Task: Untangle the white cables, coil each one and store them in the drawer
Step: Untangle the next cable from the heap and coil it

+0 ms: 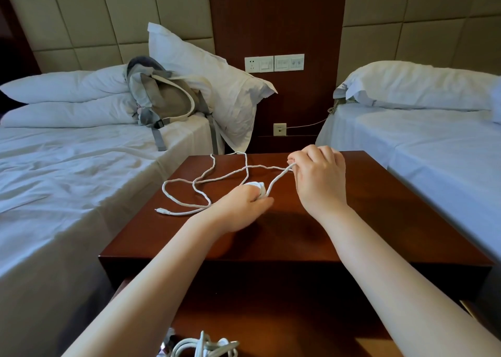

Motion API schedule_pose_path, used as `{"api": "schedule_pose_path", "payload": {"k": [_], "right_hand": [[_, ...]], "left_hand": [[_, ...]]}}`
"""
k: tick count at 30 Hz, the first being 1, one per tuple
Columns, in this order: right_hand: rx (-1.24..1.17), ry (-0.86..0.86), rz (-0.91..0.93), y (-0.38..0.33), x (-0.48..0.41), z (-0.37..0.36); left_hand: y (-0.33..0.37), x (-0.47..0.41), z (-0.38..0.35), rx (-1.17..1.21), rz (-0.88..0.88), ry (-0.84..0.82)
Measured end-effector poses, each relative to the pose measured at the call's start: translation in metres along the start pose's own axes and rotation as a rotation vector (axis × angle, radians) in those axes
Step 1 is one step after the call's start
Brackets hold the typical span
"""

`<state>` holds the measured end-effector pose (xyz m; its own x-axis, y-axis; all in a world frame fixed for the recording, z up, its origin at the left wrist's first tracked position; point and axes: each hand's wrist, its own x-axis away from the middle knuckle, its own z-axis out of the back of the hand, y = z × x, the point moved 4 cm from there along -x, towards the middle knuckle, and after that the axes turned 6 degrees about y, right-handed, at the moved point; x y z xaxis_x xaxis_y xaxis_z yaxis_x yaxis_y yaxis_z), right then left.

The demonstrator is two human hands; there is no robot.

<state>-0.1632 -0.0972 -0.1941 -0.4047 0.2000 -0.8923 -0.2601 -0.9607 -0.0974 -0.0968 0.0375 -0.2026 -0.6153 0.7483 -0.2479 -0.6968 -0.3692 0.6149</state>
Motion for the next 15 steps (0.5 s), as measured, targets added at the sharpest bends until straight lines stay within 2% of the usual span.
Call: {"api": "schedule_pose_path", "payload": {"k": [3, 6, 11, 15], "right_hand": [[0.0, -0.026, -0.019, -0.001, -0.001, 0.001], [-0.019, -0.077, -0.022, -0.002, 0.0, -0.001], [-0.138, -0.146, -0.039, -0.006, 0.003, -0.005], [-0.192, -0.283, -0.099, -0.007, 0.006, -0.011]], "left_hand": [[0.003, 0.004, -0.004, 0.265, 0.066, -0.129], [0.017, 0.009, -0.004, 0.492, 0.027, -0.244], [0.023, 0.007, -0.002, 0.881, 0.018, -0.308], [0.021, 0.002, 0.006, 1.226, -0.023, -0.346]]}}
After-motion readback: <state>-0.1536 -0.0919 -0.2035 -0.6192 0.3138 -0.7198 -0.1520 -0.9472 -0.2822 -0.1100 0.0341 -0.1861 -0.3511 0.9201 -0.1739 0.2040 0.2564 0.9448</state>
